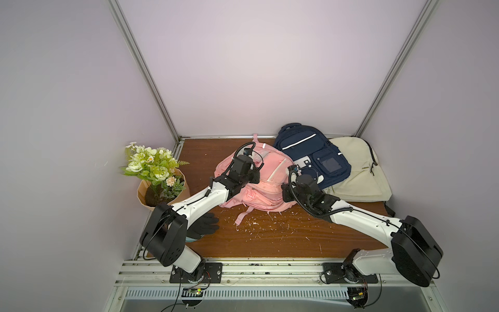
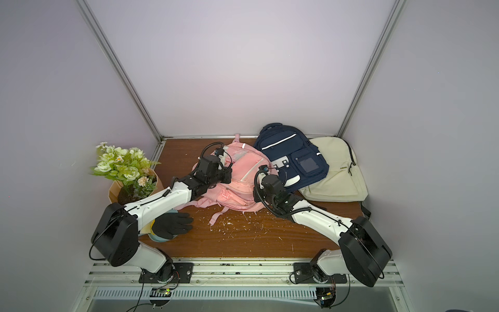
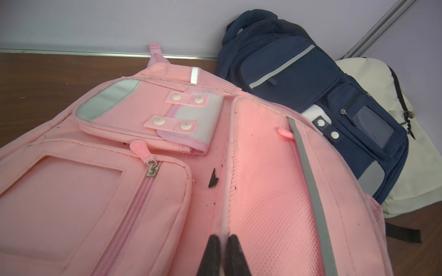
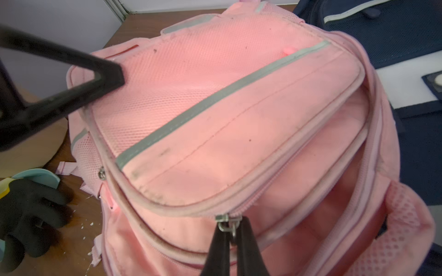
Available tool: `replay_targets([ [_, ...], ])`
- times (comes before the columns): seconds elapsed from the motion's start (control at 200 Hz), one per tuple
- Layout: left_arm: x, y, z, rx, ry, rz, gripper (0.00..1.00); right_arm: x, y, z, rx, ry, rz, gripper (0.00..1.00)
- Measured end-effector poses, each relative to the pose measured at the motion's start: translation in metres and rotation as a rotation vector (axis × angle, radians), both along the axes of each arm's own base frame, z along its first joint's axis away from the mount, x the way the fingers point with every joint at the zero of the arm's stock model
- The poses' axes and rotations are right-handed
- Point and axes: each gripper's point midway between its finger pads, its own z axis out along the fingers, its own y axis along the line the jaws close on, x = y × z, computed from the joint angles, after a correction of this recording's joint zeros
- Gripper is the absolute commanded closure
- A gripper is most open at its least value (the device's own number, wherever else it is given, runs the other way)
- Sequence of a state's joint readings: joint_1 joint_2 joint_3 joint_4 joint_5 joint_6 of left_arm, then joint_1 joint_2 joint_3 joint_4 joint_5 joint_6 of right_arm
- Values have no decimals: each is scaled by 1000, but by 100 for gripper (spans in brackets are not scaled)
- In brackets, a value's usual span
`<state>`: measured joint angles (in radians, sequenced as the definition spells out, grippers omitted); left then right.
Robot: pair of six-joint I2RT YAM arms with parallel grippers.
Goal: Zip up the backpack
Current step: Zip the zipper on the backpack.
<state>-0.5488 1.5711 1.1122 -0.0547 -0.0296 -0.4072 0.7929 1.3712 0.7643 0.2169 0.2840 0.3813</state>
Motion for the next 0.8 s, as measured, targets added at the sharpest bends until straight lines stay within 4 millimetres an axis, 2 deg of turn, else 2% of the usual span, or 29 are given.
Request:
replay_targets([
  [0.06,13,-2,1,20,8,1,99,-7,16,-5,-2,-5,20,100],
  [0.1,19,-2,0,34,17,3,94,-11,26,-10,-2,-2,31,100],
  [0.225,30,7,-5,68,32,32,66,-16,57,-26,10,24,56,100],
  [0.335,36,20,8,33,-18,99,38,-30,91,-38,19,65,131,100],
  [0.425,18,43,10,-11,-18,168,24,-39,114,-44,30,89,180,100],
  [0.565,-28,73,-4,-98,20,247,19,-44,128,-49,36,107,222,100],
  [0.646,-47,77,-21,-160,64,266,18,-44,129,-49,34,106,223,100],
  [0.801,-73,75,-66,-256,197,289,18,-45,128,-50,24,102,229,100],
])
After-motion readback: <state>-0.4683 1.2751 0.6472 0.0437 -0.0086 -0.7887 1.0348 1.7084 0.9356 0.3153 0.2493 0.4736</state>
